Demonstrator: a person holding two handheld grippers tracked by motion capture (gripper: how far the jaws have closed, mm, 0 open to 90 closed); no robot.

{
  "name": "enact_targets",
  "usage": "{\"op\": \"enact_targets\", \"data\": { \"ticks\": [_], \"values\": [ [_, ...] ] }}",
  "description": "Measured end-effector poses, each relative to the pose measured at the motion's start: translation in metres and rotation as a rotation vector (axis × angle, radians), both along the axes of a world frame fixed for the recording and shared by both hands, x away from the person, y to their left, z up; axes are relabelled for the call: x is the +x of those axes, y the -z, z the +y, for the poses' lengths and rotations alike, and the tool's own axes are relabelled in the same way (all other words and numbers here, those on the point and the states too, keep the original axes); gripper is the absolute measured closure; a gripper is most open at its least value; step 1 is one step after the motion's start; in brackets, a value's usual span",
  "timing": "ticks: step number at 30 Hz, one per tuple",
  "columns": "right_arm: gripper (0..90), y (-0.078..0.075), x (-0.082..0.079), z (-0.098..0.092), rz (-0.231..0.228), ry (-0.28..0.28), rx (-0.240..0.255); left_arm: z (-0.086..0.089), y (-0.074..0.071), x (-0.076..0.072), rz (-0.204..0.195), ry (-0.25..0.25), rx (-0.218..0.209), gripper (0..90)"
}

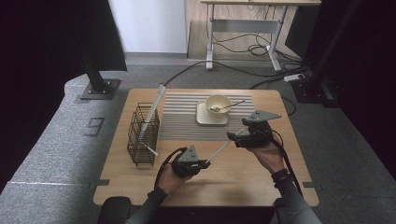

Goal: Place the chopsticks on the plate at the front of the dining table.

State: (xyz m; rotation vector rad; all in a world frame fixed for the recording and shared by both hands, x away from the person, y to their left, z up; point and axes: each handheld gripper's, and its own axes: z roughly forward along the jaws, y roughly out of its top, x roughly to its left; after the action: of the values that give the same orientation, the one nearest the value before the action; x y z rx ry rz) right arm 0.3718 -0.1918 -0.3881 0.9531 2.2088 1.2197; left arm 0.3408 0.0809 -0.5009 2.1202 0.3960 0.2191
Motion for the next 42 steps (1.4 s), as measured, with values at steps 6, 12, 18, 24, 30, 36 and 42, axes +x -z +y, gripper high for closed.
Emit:
{"op": "enact_targets", "data": {
  "ticks": [6,12,18,24,30,36,42],
  "values": [
    [18.1,0.015,0.006,-0.013,0.009,0.047,-0.010,0.001,0.000,0.000,0.006,-0.007,-0.006,84.9],
    [17.8,0.030,0.012,-0.024,0.029,0.079,-0.013,0.002,-0.001,0.000,0.004,-0.009,-0.012,84.7],
    [18.1,0.045,0.017,-0.032,0.052,0.111,-0.031,0.002,-0.002,-0.001,-0.003,-0.008,-0.009,84.5],
    [15.2,0.042,0.012,-0.035,0.034,0.108,-0.008,0.002,0.001,0.001,0.015,-0.021,0.013,84.6],
    [10.7,0.047,0.005,-0.045,0.046,0.096,0.013,0.001,0.003,0.004,0.022,-0.046,0.040,84.6],
    [0.0,0.062,0.000,-0.055,0.055,0.115,0.013,0.001,0.005,0.007,0.039,-0.067,0.055,84.6],
    [0.0,0.080,-0.004,-0.065,0.058,0.139,-0.001,0.003,0.006,0.010,0.059,-0.089,0.064,84.5]
  ]
}}
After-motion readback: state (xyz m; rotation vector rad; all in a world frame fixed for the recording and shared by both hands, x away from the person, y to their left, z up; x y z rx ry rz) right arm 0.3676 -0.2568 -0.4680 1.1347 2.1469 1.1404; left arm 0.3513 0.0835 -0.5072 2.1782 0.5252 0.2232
